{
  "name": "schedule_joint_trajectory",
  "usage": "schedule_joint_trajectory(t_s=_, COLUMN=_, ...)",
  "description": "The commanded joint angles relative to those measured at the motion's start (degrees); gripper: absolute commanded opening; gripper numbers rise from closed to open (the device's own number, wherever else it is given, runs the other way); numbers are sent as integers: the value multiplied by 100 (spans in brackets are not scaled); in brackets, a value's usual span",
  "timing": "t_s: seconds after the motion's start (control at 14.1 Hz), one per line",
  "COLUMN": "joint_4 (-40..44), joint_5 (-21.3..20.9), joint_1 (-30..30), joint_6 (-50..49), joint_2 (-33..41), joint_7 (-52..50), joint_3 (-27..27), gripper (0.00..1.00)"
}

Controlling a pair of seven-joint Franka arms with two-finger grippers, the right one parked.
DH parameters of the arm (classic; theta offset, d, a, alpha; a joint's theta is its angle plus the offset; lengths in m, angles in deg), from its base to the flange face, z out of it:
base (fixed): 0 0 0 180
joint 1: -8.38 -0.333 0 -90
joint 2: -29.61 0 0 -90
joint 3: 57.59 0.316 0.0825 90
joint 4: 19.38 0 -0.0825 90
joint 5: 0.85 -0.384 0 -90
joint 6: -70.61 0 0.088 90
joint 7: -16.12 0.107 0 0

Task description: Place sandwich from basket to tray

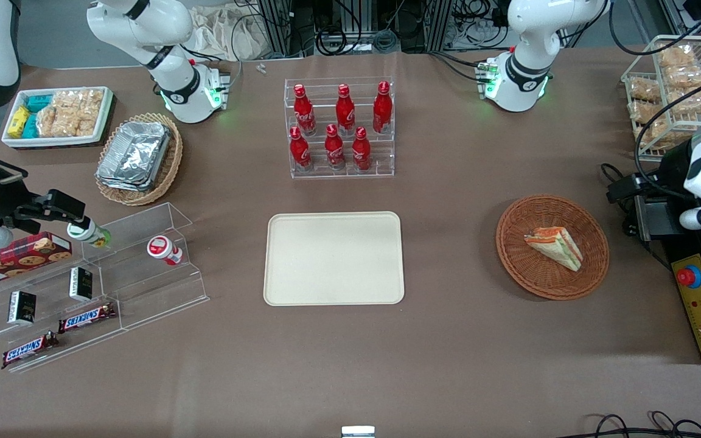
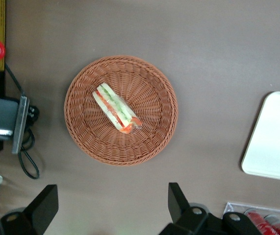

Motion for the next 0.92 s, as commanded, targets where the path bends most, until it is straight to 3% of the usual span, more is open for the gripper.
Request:
schedule_joint_trajectory(t_s=0.0, joint_4=-412, joint_5=11, joint_1=-19, joint_6=387, joint_2=4, joint_7=-1082, joint_3=-50, gripper=98)
schedule_joint_trajectory(t_s=0.21, joint_4=-1089, joint_5=-68, joint_1=16, joint_6=1091, joint_2=13, joint_7=-2585, joint_3=-76, gripper=98)
schedule_joint_trajectory(t_s=0.35, joint_4=-1388, joint_5=-426, joint_1=147, joint_6=1416, joint_2=-118, joint_7=-3385, joint_3=-111, gripper=98)
schedule_joint_trajectory(t_s=0.43, joint_4=-1486, joint_5=-629, joint_1=166, joint_6=1540, joint_2=-267, joint_7=-3633, joint_3=-111, gripper=98)
schedule_joint_trajectory(t_s=0.85, joint_4=-2522, joint_5=-877, joint_1=131, joint_6=2919, joint_2=-453, joint_7=-4127, joint_3=-76, gripper=99)
